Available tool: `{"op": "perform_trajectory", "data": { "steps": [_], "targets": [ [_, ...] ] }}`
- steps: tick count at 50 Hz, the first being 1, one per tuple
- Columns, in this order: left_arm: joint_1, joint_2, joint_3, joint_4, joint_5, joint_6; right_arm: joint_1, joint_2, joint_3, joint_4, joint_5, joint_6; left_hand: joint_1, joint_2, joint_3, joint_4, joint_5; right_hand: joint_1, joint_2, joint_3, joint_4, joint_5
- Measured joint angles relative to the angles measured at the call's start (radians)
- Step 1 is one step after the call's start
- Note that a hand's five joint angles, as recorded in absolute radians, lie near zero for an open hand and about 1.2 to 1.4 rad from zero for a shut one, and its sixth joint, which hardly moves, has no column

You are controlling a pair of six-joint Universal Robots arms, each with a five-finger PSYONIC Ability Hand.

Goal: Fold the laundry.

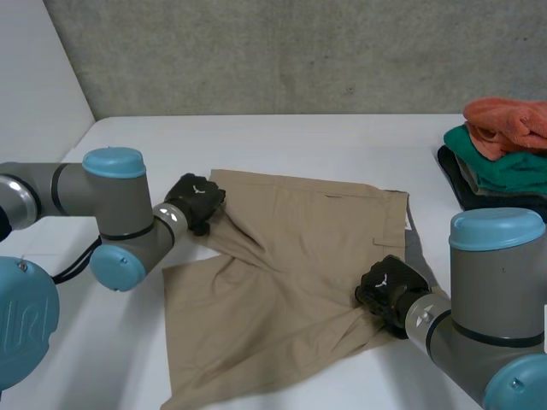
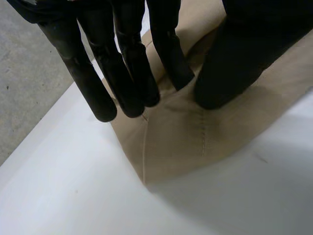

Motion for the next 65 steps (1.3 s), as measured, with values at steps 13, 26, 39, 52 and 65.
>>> {"op": "perform_trajectory", "data": {
  "steps": [13, 26, 39, 52, 65],
  "targets": [
    [0.007, 0.080, -0.067, -0.001, -0.155, 0.000, -0.001, 0.000, -0.001, -0.004, 0.000, 0.000, 0.000, 0.033, 0.037, 0.039, 0.011, 0.000, 0.000, 0.000, 0.000, 0.000],
    [0.002, 0.214, -0.250, 0.001, -0.236, -0.007, 0.006, -0.002, 0.001, -0.004, 0.001, 0.000, 0.000, 0.033, 0.037, 0.039, 0.011, 0.000, 0.000, 0.000, 0.000, 0.000],
    [-0.032, 0.303, -0.296, 0.003, -0.321, -0.014, 0.000, -0.007, -0.001, -0.016, 0.001, 0.028, -0.620, -0.638, -0.627, -0.648, -0.623, 0.000, 0.000, 0.000, 0.000, 0.000],
    [-0.150, 0.686, -0.697, -0.037, -0.239, -0.198, -0.003, -0.013, -0.034, -0.042, 0.001, 0.179, -0.663, -0.682, -0.675, -0.693, -0.667, 0.000, 0.000, 0.000, 0.000, 0.000],
    [-0.266, 0.857, -0.956, -0.174, -0.196, -0.312, 0.000, -0.015, -0.037, -0.096, 0.040, 0.225, -0.663, -0.682, -0.675, -0.693, -0.667, 0.000, 0.000, 0.000, 0.000, 0.000]
  ]
}}
